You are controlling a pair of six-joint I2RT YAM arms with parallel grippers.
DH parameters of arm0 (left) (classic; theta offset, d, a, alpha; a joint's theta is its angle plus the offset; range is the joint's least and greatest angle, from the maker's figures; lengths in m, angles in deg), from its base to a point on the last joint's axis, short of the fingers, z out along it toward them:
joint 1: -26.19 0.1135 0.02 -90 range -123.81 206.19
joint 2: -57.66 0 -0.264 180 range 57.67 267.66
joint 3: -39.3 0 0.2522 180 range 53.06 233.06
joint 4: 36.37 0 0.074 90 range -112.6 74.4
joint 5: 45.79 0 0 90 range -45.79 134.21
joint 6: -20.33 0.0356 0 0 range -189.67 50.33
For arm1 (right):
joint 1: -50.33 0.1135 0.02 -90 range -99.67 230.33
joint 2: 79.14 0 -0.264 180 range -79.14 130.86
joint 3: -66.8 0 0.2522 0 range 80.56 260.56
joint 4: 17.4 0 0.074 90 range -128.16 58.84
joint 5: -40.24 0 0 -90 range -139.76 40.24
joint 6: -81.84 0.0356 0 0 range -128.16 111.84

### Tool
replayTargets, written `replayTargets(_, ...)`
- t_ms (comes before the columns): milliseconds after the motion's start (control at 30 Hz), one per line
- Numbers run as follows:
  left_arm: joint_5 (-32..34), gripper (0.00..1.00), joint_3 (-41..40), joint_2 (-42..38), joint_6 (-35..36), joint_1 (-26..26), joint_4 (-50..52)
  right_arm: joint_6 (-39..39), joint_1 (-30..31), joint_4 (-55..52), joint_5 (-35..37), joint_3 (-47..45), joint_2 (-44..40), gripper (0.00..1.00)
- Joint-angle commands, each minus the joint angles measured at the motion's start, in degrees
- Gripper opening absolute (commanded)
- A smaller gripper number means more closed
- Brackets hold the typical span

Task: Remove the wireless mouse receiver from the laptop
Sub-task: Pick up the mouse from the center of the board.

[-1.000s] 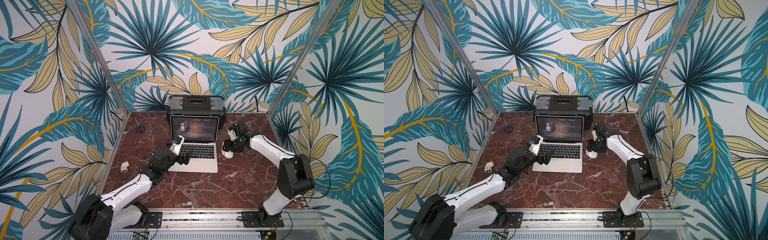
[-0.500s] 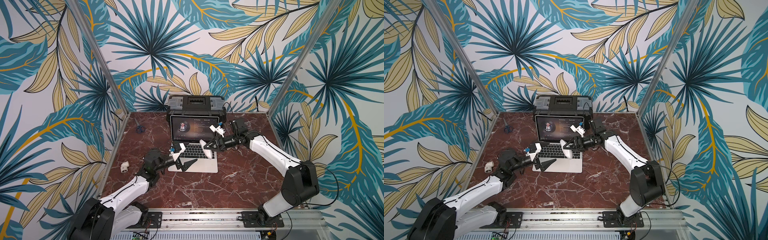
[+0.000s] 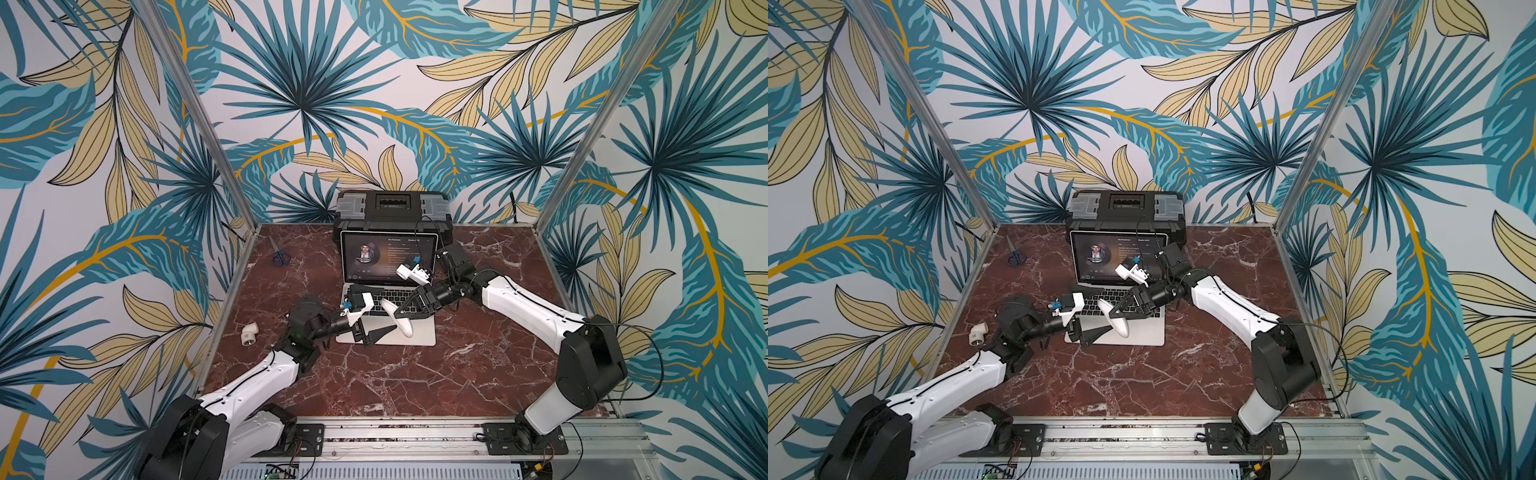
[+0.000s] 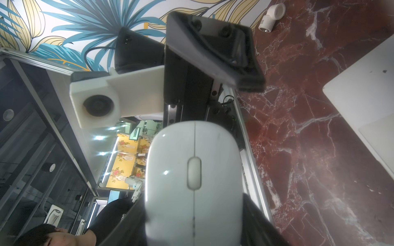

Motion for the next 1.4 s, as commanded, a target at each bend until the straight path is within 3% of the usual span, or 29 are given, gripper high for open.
replayTargets(0,3.8,1.00,1.6,-0.3,0.5,-0.5,-2.4,-3.3,1.2,-1.0,-2.8,-0.7,1.8,0.45)
replayTargets(167,1.3,1.00,2.5,0.0,-0.1,-0.7,-2.3,-4.8,1.6,-2.3,-3.1,-1.0,2.3,0.45)
replayTargets(300,0.3,0.93,3.0,2.0,-1.1,-2.8,-4.9,-5.1,1.9,-2.5,-3.5,0.0,3.1,0.45)
replayTargets(633,1.7,0.60,3.4,2.7,-2.2,-4.7,-6.7,-3.5,1.3,-2.8,-1.3,2.6,6.1,0.44)
replayTargets(767,2.9,0.53,2.7,1.3,-2.7,-4.7,-6.2,-1.5,0.2,-2.8,0.6,3.7,8.0,0.43)
replayTargets(900,3.6,0.36,2.4,0.0,-2.8,-4.7,-4.0,0.0,-0.2,-2.7,1.9,5.1,9.1,0.42)
replayTargets(967,3.8,0.19,2.3,-0.7,-3.1,-4.7,-2.7,0.7,-0.5,-2.7,2.8,5.5,9.5,0.42)
replayTargets(1100,4.0,0.03,2.3,-1.7,-4.3,-4.7,-0.7,2.1,-1.3,-2.7,4.5,5.9,9.9,0.43)
replayTargets(1133,3.3,0.03,2.4,-1.9,-4.3,-4.7,0.6,2.2,-1.3,-2.7,4.9,6.0,9.5,0.46)
replayTargets(1233,2.5,0.00,2.4,-2.8,-6.9,-4.7,2.6,1.9,-1.5,-2.8,6.5,6.4,7.9,0.70)
replayTargets(1367,0.5,0.00,6.3,-3.2,-13.7,-4.5,14.8,-1.7,-3.3,-3.2,14.2,5.9,2.8,0.85)
